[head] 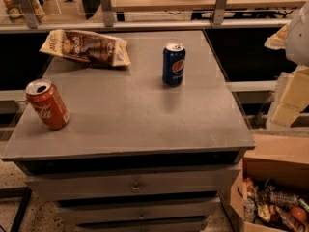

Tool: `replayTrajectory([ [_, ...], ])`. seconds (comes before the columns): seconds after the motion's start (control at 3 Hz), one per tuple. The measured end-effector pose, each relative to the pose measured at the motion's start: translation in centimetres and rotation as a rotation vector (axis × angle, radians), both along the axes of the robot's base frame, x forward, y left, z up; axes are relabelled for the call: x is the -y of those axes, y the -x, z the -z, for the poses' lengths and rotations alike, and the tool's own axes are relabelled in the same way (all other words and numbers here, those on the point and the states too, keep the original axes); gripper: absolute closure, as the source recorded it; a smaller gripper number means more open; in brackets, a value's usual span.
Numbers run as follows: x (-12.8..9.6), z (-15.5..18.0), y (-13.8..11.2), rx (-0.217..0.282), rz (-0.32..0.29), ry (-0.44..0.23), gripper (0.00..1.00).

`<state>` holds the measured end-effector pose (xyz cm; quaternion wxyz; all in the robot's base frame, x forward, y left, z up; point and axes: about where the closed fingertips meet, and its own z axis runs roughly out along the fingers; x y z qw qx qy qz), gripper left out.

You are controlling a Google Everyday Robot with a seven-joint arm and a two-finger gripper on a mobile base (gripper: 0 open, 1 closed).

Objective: Pick pepsi can

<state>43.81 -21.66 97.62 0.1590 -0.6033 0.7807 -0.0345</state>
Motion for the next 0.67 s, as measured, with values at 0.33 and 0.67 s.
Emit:
replayTrajectory([
  [0.33,0.0,0.0,0.0,0.0,0.0,0.0,0.0],
  [0.67,-0.61,0.26,-0.74,0.006,-0.008,-0.051,0.0],
])
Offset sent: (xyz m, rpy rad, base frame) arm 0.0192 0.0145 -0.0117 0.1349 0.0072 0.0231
